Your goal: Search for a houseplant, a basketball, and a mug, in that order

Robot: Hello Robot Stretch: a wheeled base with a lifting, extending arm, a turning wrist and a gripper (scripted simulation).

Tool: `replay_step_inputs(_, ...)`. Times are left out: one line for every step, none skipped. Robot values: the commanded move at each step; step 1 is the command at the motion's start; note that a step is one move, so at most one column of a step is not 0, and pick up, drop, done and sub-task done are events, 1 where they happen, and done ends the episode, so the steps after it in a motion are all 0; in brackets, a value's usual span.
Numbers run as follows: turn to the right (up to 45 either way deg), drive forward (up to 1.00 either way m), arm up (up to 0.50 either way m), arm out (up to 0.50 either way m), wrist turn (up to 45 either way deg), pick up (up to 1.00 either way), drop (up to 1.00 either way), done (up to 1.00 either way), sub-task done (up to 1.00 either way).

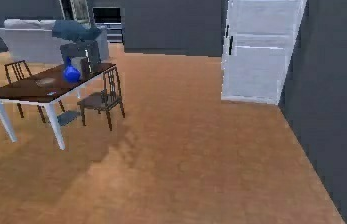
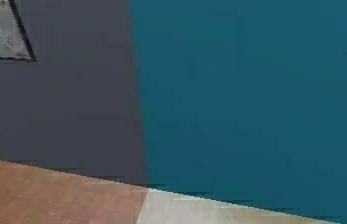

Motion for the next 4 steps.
replay_step_inputs(0.0, 1.00, 0.00, 0.00, 0.0, 0.00, 0.00, 0.00, 0.00)
replay_step_inputs(0.0, 1.00, 0.00, 0.00, 0.0, 0.00, 0.00, 0.00, 0.00)
replay_step_inputs(-3.0, 0.00, 0.00, 0.00, 0.0, 0.00, 0.00, 0.00, 0.00)
replay_step_inputs(0.0, 0.60, 0.00, 0.00, 0.0, 0.00, 0.00, 0.00, 0.00)
